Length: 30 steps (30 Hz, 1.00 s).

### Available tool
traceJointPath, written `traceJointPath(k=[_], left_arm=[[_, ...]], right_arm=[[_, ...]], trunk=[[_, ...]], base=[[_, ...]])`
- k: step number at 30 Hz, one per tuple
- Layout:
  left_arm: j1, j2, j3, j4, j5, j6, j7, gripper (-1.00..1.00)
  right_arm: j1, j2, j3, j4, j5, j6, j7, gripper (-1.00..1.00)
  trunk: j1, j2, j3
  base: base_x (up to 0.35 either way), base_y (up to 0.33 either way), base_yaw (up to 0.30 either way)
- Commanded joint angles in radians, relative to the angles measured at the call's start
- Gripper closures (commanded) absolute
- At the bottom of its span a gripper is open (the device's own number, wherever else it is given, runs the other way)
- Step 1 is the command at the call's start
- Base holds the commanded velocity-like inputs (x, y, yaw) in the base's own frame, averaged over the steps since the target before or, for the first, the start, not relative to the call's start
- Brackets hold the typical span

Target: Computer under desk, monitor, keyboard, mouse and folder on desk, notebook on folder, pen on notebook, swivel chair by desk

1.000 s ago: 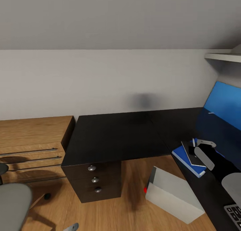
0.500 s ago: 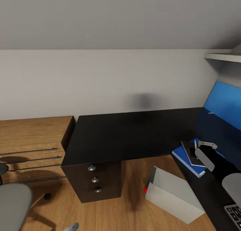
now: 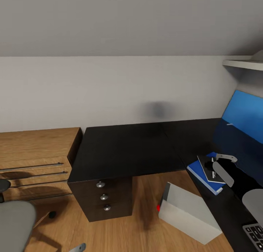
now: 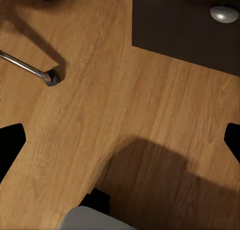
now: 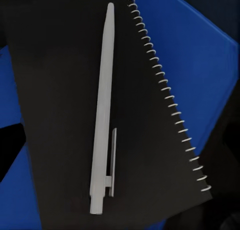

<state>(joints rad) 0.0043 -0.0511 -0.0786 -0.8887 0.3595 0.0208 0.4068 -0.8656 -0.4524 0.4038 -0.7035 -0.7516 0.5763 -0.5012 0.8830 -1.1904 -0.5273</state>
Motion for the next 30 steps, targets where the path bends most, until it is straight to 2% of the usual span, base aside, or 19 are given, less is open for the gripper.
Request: traceJointPath(k=[1, 4, 8, 9, 12, 14, 15, 17, 19, 20, 21, 22, 23, 24, 30], left_arm=[[0.000, 0.000, -0.003, -0.003, 0.007, 0.002, 0.007, -1.00], [0.000, 0.000, -0.003, -0.003, 0.007, 0.002, 0.007, -1.00], [0.000, 0.000, -0.003, -0.003, 0.007, 0.002, 0.007, -1.00], [0.000, 0.000, -0.003, -0.003, 0.007, 0.002, 0.006, -1.00], [0.000, 0.000, -0.004, -0.001, 0.006, 0.002, 0.007, -1.00], [0.000, 0.001, -0.004, 0.000, 0.006, 0.002, 0.008, -1.00], [0.000, 0.001, -0.004, 0.000, 0.005, 0.002, 0.009, -1.00], [0.000, 0.002, -0.004, 0.001, 0.004, 0.002, 0.009, -1.00], [0.000, 0.002, -0.004, 0.001, 0.004, 0.002, 0.009, -1.00], [0.000, 0.002, -0.004, 0.001, 0.004, 0.002, 0.009, -1.00], [0.000, 0.002, -0.004, 0.001, 0.004, 0.002, 0.009, -1.00], [0.000, 0.002, -0.003, 0.002, 0.004, 0.002, 0.008, -1.00], [0.000, 0.002, -0.003, 0.001, 0.004, 0.002, 0.008, -1.00], [0.000, 0.003, -0.003, 0.001, 0.005, 0.003, 0.007, -1.00], [0.000, 0.006, 0.002, 0.006, 0.009, 0.011, 0.011, -1.00]], right_arm=[[-0.001, -0.002, 0.007, -0.004, -0.010, 0.001, -0.010, -1.00], [-0.001, -0.002, 0.008, -0.016, -0.010, -0.003, -0.011, -1.00], [0.000, -0.002, 0.008, -0.139, -0.011, -0.006, -0.019, -1.00], [0.003, -0.001, 0.010, -0.205, -0.013, -0.005, -0.022, -1.00], [0.005, 0.012, 0.015, -0.249, -0.014, -0.002, -0.023, -1.00], [0.007, 0.050, 0.039, -0.279, -0.013, 0.000, -0.024, -1.00], [0.007, 0.068, 0.065, -0.287, -0.013, 0.001, -0.025, -1.00], [0.008, 0.111, 0.155, -0.297, -0.013, 0.001, -0.026, -1.00], [0.008, 0.131, 0.190, -0.298, -0.012, 0.001, -0.027, -1.00], [0.008, 0.153, 0.219, -0.299, -0.012, 0.001, -0.028, -1.00], [0.008, 0.165, 0.231, -0.300, -0.012, 0.001, -0.028, -1.00], [0.008, 0.217, 0.270, -0.302, -0.014, 0.001, -0.027, -1.00], [0.008, 0.225, 0.274, -0.304, -0.014, 0.002, -0.026, -1.00], [0.008, 0.267, 0.288, -0.336, -0.019, -0.001, -0.024, -1.00], [0.009, 0.279, 0.293, -0.346, -0.018, -0.007, -0.021, -1.00]], trunk=[[-0.004, 0.007, 0.002], [-0.015, 0.028, 0.012], [-0.015, 0.028, 0.012], [-0.015, 0.028, 0.012], [-0.015, 0.028, 0.012], [-0.015, 0.028, 0.012], [-0.015, 0.028, 0.012], [-0.015, 0.028, 0.012], [-0.015, 0.028, 0.012], [-0.015, 0.028, 0.012], [-0.015, 0.028, 0.012], [-0.015, 0.028, 0.012], [-0.015, 0.028, 0.012], [-0.015, 0.028, 0.012], [-0.015, 0.028, 0.012]], base=[[0.000, 0.000, 0.000], [0.000, 0.000, 0.000], [0.000, 0.000, 0.000], [0.000, 0.000, 0.000], [0.000, 0.000, 0.000], [0.000, 0.000, 0.000], [0.000, 0.000, 0.000], [-0.011, 0.000, 0.000], [-0.054, 0.000, 0.000], [-0.096, 0.000, 0.000], [-0.114, 0.000, 0.000], [-0.205, 0.000, 0.000], [-0.225, 0.000, 0.000], [-0.317, 0.000, 0.000], [-0.331, 0.000, 0.030]])
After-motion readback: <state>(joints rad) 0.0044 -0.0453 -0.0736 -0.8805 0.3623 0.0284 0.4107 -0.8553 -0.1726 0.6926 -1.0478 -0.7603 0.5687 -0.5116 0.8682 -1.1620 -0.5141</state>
